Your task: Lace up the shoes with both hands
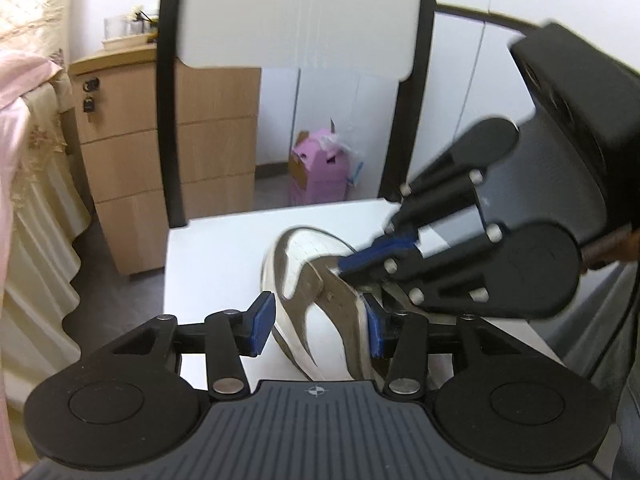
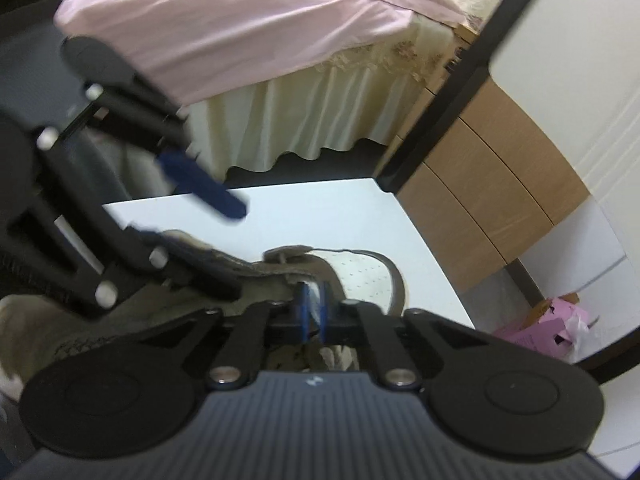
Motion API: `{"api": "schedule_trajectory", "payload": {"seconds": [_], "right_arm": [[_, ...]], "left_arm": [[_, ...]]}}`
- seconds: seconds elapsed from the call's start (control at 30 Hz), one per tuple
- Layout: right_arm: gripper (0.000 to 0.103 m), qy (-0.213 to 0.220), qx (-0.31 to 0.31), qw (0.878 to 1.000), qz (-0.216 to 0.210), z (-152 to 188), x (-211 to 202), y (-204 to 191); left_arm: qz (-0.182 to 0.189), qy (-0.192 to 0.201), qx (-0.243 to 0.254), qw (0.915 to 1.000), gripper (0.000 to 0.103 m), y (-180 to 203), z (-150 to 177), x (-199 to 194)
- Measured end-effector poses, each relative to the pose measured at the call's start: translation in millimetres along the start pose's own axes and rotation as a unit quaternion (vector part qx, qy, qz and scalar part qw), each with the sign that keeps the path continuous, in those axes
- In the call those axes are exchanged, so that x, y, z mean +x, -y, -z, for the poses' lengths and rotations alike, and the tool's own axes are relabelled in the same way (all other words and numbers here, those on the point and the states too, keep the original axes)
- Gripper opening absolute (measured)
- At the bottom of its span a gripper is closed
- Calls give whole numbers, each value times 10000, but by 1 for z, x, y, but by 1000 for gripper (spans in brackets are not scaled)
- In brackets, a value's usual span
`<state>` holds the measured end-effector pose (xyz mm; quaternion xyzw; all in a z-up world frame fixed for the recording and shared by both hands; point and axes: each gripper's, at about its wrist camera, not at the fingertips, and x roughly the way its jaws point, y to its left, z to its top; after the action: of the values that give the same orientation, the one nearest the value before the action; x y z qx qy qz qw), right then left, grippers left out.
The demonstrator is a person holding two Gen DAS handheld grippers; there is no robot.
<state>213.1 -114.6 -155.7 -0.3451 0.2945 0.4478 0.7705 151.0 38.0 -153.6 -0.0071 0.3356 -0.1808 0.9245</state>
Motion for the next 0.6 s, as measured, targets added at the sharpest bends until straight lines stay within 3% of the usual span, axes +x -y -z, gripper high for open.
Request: {"api": "schedule_trajectory", "payload": {"seconds": [0.23, 0.47, 0.6], "right_arm": [[3, -86, -67, 9999, -124, -3, 7, -1], [3, -43, 516, 9979, -395, -1, 8, 10], [3, 274, 953, 9928, -670, -2, 2, 16]], "left_arm": [[125, -38, 70, 9999, 51, -2, 0, -1], [227, -329, 277, 9988, 50, 2, 7, 11], [255, -418, 479, 9977, 50, 9, 11, 16]]}}
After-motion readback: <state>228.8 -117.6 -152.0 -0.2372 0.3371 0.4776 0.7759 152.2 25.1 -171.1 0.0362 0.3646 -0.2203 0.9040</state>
